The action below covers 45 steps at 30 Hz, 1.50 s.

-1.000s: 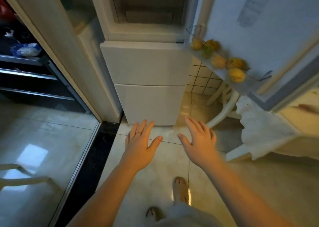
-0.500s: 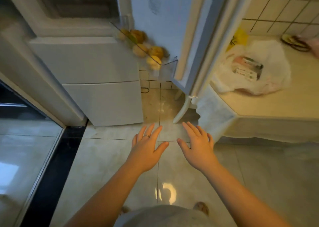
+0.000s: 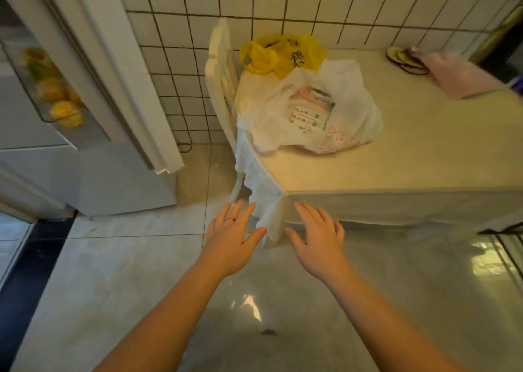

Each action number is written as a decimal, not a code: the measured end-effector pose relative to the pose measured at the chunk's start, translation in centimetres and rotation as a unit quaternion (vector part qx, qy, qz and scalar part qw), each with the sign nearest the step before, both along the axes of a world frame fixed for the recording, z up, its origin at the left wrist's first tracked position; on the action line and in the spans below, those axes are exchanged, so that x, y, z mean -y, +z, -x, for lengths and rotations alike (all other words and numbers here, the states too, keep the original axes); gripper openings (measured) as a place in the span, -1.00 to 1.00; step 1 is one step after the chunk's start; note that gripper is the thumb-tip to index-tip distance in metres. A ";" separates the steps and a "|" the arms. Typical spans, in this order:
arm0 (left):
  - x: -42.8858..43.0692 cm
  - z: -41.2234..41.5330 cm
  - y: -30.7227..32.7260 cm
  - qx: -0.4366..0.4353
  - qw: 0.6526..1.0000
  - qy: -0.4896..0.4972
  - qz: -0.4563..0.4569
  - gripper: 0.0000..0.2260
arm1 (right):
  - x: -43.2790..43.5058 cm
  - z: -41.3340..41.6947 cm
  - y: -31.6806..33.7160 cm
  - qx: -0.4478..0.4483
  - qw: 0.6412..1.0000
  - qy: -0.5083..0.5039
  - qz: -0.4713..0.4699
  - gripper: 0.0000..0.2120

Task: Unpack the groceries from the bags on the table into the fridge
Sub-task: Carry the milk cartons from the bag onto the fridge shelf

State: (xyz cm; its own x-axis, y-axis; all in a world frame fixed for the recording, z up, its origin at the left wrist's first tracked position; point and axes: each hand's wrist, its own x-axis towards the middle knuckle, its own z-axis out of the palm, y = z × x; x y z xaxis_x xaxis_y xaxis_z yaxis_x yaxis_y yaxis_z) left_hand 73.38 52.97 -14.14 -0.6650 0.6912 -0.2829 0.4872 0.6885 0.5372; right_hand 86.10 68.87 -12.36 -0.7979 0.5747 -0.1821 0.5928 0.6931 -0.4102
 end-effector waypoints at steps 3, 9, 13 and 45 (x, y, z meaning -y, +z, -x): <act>-4.3 -0.2 0.4 0.002 1.000 -0.012 -0.006 -0.42 | -4.1 -0.8 0.3 -0.012 1.000 -0.028 0.009 -0.41; -12.5 1.5 0.2 -0.005 0.999 -0.043 -0.015 -0.41 | -11.5 -0.2 0.6 -0.023 0.998 -0.045 0.026 -0.42; -18.3 4.7 -1.0 -0.001 0.998 -0.041 -0.038 -0.40 | -16.8 2.3 1.0 -0.043 0.999 -0.028 0.010 -0.44; -36.5 21.3 -7.4 -0.104 0.993 -0.040 0.031 -0.50 | -40.0 31.6 -5.4 0.162 0.968 0.186 0.046 -0.48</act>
State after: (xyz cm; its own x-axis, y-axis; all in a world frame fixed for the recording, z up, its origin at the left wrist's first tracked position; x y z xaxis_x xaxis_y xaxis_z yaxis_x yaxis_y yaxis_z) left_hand 52.13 89.47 -21.57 -0.6575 0.7292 -0.1895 0.6370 0.6723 0.3771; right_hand 54.51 108.88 -17.72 -0.8391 0.2273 -0.4941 0.4168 0.8524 -0.3156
